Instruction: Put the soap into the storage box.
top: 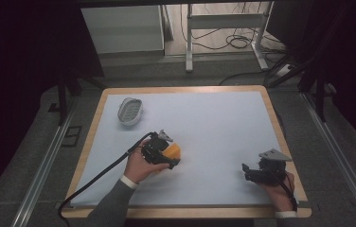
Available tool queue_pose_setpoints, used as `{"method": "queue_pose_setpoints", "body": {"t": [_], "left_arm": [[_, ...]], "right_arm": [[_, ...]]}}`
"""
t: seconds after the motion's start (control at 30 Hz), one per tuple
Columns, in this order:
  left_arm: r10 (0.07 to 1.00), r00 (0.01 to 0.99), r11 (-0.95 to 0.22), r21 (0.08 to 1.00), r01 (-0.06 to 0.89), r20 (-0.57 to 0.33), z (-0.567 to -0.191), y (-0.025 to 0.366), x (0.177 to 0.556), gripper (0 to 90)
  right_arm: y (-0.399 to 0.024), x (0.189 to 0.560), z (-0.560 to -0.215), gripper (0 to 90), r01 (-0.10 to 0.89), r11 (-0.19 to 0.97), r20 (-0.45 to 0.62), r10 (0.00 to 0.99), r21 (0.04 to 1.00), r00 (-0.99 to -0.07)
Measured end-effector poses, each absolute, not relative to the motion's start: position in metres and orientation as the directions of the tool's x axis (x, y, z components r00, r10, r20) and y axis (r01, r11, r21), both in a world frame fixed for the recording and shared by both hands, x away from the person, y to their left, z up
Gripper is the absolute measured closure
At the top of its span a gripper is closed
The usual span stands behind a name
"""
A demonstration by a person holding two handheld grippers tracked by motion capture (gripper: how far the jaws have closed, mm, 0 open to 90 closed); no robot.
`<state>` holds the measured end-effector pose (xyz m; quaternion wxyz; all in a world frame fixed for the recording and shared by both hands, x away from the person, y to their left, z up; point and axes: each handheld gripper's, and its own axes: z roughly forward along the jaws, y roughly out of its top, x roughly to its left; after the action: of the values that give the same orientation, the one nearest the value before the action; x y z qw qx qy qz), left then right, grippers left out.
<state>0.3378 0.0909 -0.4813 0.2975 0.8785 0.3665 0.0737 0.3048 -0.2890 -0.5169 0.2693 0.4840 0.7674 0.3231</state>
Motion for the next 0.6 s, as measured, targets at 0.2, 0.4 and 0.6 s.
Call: {"method": "queue_pose_setpoints", "body": {"t": [0.2, 0.4, 0.6], "left_arm": [[0.687, 0.721, -0.572, 0.549, 0.61, -0.085, -0.488, 0.091, 0.343, 33.7], [0.702, 0.704, -0.563, 0.525, 0.639, -0.104, -0.494, 0.093, 0.347, 41.5], [0.708, 0.697, -0.567, 0.498, 0.656, -0.112, -0.502, 0.094, 0.35, 53.9]], "right_arm": [[-0.289, 0.304, -0.516, 6.5, 0.566, 0.321, -0.101, 0.917, 0.759, -0.385], [-0.29, 0.305, -0.517, 6.5, 0.57, 0.321, -0.102, 0.918, 0.757, -0.382], [-0.29, 0.305, -0.518, 6.5, 0.571, 0.323, -0.103, 0.918, 0.755, -0.382]]}}
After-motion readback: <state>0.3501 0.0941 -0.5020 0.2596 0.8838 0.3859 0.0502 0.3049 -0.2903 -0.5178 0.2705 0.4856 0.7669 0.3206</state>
